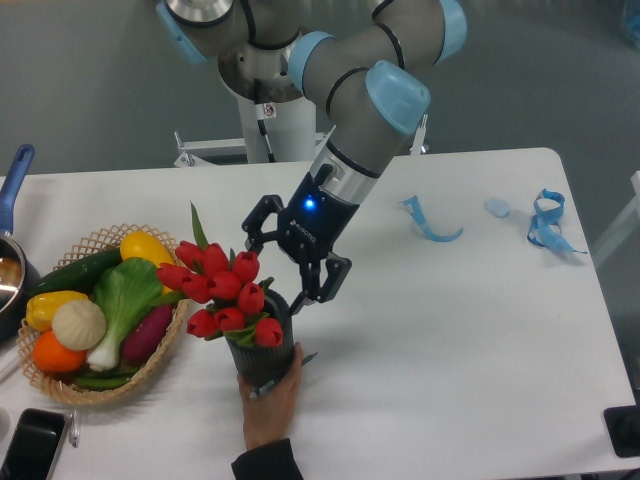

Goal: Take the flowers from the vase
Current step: 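Move the open gripper over to the red tulip stems above the black vase, then close the gripper around the tulip stems just below the blooms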

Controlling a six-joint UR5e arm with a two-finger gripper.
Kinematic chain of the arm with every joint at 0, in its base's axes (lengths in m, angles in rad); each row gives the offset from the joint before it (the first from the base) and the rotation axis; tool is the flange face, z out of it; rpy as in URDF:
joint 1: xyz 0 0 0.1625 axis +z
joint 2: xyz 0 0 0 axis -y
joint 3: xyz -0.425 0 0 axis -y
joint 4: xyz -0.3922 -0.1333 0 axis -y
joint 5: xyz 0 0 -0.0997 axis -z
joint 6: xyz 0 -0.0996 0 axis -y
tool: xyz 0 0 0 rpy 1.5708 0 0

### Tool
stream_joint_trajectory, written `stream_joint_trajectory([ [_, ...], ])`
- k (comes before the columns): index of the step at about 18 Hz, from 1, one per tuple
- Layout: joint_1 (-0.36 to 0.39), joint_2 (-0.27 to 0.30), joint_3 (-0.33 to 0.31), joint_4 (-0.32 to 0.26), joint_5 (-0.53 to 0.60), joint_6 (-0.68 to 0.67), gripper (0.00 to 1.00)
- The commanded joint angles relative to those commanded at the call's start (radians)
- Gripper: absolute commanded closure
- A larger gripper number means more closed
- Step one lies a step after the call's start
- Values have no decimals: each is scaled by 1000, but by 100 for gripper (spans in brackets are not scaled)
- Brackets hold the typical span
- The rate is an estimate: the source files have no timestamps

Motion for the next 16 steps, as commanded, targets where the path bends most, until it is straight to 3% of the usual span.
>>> stream_joint_trajectory([
  [16, -3, 5, -25, 0, 5, -44, 0],
])
